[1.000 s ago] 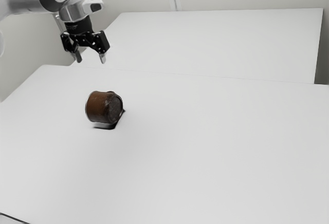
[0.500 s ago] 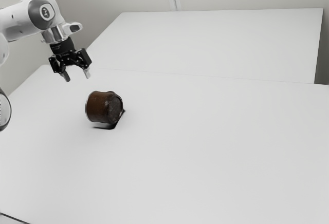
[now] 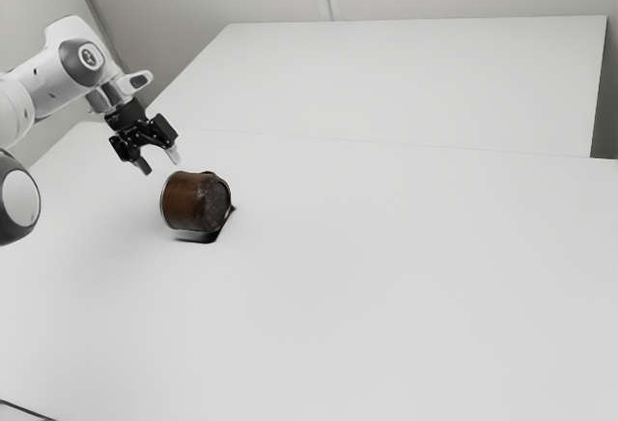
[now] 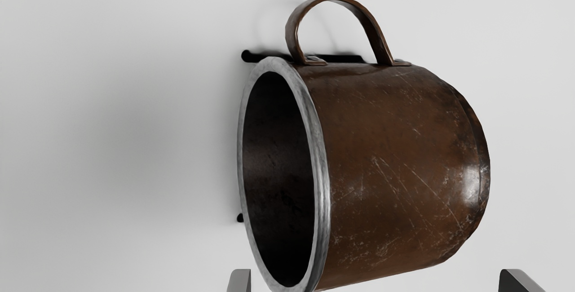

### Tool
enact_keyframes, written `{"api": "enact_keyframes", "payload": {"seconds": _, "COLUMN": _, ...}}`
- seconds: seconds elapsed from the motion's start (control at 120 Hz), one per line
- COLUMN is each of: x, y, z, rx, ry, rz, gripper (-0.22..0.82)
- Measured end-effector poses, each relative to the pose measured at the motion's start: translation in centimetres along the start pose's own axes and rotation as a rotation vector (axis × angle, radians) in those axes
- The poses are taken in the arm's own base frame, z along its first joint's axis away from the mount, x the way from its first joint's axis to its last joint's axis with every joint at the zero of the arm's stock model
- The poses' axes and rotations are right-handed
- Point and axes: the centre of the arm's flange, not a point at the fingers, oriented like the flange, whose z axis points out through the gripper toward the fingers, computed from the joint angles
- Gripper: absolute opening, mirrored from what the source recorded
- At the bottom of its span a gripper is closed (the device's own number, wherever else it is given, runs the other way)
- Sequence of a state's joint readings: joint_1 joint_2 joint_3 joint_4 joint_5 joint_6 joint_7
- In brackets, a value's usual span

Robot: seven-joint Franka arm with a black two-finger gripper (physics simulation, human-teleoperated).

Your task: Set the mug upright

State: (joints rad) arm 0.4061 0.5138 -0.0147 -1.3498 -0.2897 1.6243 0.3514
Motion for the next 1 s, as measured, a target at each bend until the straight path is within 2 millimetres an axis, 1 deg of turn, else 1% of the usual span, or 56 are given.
{"api": "enact_keyframes", "payload": {"seconds": 0.117, "x": 0.5, "y": -1.0, "z": 0.7, "rx": -0.031, "ry": 0.011, "rz": 0.019, "gripper": 0.6}}
{"api": "enact_keyframes", "payload": {"seconds": 0.467, "x": 1.4, "y": -4.2, "z": 4.9, "rx": -0.223, "ry": 0.033, "rz": 0.022, "gripper": 0.6}}
{"api": "enact_keyframes", "payload": {"seconds": 0.65, "x": 1.6, "y": -4.1, "z": 6.0, "rx": -0.341, "ry": 0.063, "rz": 0.018, "gripper": 0.6}}
{"api": "enact_keyframes", "payload": {"seconds": 0.833, "x": 1.5, "y": -3.6, "z": 7.9, "rx": -0.451, "ry": 0.068, "rz": 0.009, "gripper": 0.6}}
{"api": "enact_keyframes", "payload": {"seconds": 0.867, "x": 1.4, "y": -3.5, "z": 8.1, "rx": -0.468, "ry": 0.067, "rz": 0.007, "gripper": 0.58}}
{"api": "enact_keyframes", "payload": {"seconds": 0.9, "x": 1.3, "y": -3.6, "z": 8.4, "rx": -0.484, "ry": 0.065, "rz": 0.004, "gripper": 0.53}}
{"api": "enact_keyframes", "payload": {"seconds": 1.0, "x": 1.3, "y": -3.3, "z": 8.6, "rx": -0.511, "ry": 0.067, "rz": 0.009, "gripper": 0.27}}
